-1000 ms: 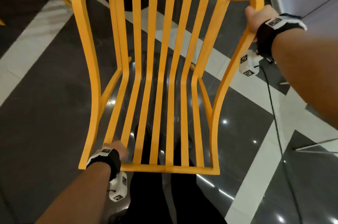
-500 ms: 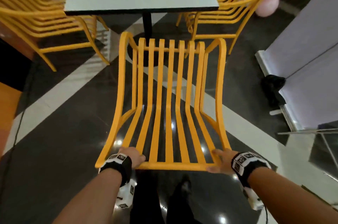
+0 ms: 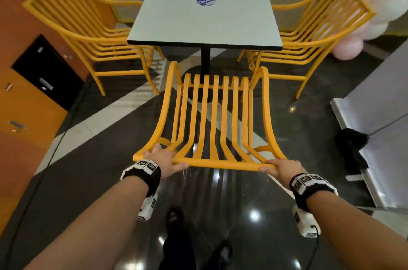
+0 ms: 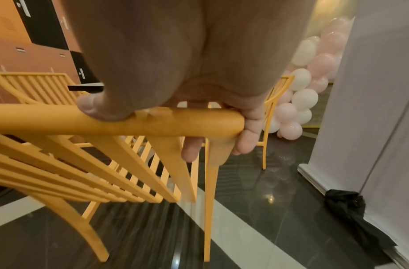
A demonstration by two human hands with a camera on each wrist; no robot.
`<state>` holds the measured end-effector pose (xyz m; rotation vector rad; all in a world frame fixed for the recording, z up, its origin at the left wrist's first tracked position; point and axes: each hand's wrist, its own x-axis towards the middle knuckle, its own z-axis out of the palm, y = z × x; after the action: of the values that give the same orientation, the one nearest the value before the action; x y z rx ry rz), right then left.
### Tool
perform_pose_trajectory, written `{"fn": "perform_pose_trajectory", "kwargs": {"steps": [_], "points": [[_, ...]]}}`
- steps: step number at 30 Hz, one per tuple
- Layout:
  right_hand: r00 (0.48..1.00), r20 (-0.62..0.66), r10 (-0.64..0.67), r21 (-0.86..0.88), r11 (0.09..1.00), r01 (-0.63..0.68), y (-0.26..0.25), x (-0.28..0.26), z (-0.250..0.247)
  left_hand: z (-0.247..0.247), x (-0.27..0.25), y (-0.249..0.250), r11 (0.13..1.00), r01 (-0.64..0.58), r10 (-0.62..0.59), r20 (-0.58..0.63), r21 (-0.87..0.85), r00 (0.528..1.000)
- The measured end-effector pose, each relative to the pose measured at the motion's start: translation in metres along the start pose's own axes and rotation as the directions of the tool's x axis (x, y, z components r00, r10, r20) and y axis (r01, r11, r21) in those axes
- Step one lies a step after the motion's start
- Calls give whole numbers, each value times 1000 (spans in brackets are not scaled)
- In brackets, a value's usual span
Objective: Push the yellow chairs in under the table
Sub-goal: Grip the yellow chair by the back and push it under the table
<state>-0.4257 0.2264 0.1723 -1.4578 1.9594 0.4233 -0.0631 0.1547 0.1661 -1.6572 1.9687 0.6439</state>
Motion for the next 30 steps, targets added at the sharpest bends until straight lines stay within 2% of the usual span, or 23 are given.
{"fn": "perform_pose_trajectory", "kwargs": {"steps": [5,10,13,15,18,22,25,30], "points": [[992,-125,-10,50,999,17,-12,36,-32,-37,36,-14,999,14,-12,-38,50,999],[983,-177,-51,27,998,56,-42,75,-74,-79,69,-29,998,21,-16,-88,51,996],[982,-178,-61,31,997,67,-52,98,-83,-95,86,-41,999,18,-16,-67,31,998],[984,-167,-55,34,998,61,-58,101,-85,-93,89,-54,999,-40,40,-86,8,996],[981,-180,-68,70,994,82,-60,95,-92,-84,89,-79,984,-173,177,-195,41,965],[980,-163,-117,90,987,133,-65,92,-107,-92,100,-100,966,-252,257,-138,55,957],[967,-171,-187,47,979,197,-66,111,-115,-108,109,-100,967,-254,252,-134,4,958],[950,-224,-220,13,973,228,-80,145,-143,-145,137,-99,989,-145,141,-150,-10,978]]}}
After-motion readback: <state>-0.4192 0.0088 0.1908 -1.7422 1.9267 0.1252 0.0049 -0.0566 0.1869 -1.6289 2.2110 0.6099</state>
